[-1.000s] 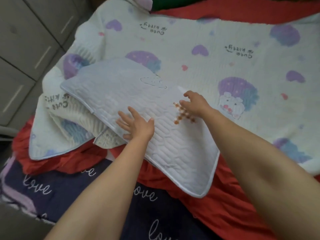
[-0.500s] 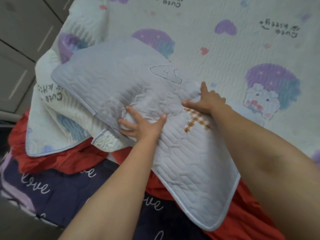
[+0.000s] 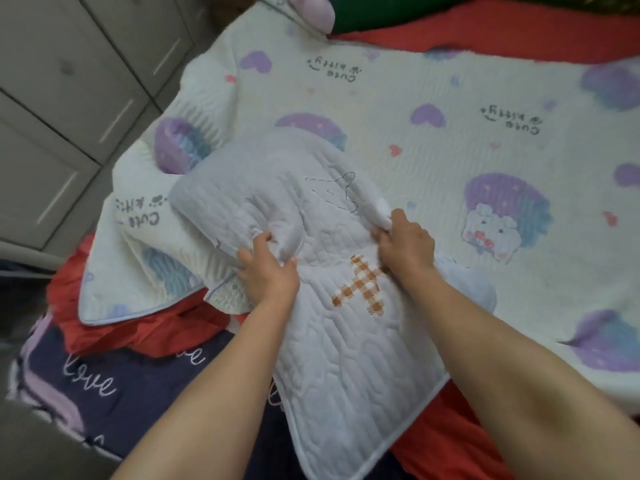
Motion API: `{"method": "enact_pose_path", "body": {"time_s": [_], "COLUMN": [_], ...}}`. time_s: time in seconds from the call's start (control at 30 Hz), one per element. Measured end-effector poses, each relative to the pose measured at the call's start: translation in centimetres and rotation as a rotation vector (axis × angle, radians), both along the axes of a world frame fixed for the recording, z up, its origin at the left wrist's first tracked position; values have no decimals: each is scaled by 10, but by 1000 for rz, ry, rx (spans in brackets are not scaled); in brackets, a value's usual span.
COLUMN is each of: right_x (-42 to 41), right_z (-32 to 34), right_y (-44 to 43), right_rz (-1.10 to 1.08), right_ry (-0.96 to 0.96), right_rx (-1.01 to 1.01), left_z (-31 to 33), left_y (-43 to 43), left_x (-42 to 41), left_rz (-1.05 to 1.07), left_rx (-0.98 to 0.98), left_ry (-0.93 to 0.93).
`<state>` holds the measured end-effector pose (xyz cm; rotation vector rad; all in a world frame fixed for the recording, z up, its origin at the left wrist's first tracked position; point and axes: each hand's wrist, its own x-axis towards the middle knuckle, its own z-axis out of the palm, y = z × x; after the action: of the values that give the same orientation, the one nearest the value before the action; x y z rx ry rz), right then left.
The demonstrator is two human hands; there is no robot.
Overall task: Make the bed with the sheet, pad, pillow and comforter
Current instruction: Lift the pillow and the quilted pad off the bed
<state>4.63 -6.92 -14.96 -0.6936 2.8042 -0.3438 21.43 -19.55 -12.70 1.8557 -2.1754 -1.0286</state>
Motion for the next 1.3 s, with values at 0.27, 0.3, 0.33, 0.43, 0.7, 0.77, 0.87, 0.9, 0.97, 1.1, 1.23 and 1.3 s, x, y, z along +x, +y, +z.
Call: {"method": "enact_pose_path", "body": {"time_s": [0.27, 0.3, 0.33, 0.43, 0.7, 0.77, 0.87, 0.9, 0.97, 1.1, 1.23, 1.3], "right_x": [82, 95, 108, 148, 318, 365, 453, 482, 531, 632, 724, 772], "right_z": [67, 76, 84, 109, 186, 202, 225, 231, 241, 262, 277, 284], "right_y": [25, 28, 31, 34, 27, 25, 20, 16, 6, -18, -46, -58], "right_rz": [-159, -166, -163, -137, 74, 130, 264, 309, 375, 576, 780, 901], "right_ry": [96, 101, 103, 104, 128, 113, 71, 48, 8, -72, -169, -201], "right_rx": [-224, -251, -271, -338, -526, -560, -607, -619, -625, -646, -654, -647], "left_z": [87, 98, 106, 132, 211, 228, 254, 261, 273, 288, 294, 296], "left_y": [-7, -4, -1, 9, 46, 58, 81, 88, 99, 117, 136, 150], "left_x": [64, 78, 91, 138, 341, 397, 496, 527, 580, 684, 772, 811], "left_rz": [-82, -84, -85, -70, 112, 165, 286, 319, 380, 559, 769, 887], "left_rx": [-186, -204, -220, -265, -474, -535, -625, -658, -719, -807, -878, -913], "left_ry": [227, 244, 262, 312, 416, 409, 390, 373, 336, 306, 257, 193]}}
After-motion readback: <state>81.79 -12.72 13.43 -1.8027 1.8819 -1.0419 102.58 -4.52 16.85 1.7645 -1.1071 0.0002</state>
